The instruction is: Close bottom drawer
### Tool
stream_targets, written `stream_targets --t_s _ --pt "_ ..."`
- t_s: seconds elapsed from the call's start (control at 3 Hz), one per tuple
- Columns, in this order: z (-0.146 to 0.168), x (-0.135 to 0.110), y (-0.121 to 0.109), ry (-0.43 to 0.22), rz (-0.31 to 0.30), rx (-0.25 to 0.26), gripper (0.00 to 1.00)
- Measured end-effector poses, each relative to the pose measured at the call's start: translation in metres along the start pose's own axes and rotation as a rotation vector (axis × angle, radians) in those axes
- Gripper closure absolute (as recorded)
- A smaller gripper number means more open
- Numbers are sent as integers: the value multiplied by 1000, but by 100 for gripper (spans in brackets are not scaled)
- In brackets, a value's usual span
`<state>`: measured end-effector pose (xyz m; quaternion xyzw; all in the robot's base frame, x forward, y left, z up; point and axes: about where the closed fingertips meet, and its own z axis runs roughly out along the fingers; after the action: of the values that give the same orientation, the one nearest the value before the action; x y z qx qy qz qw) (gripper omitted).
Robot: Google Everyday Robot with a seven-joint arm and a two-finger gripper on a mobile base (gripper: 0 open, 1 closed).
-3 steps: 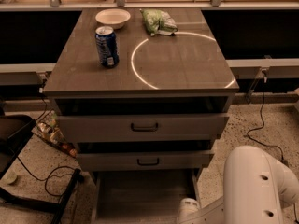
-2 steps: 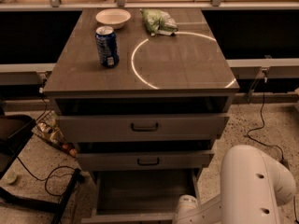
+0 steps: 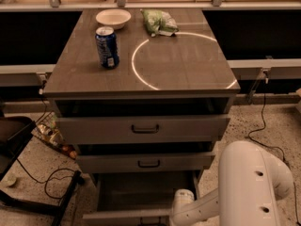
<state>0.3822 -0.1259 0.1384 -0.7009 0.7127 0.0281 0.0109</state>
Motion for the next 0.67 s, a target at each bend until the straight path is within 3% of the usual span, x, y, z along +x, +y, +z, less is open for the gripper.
stream_targets --t_s 0.33,0.67 --pt "0 0 1 0 0 0 100" --pt "-21 -22 -51 -1 -58 72 100"
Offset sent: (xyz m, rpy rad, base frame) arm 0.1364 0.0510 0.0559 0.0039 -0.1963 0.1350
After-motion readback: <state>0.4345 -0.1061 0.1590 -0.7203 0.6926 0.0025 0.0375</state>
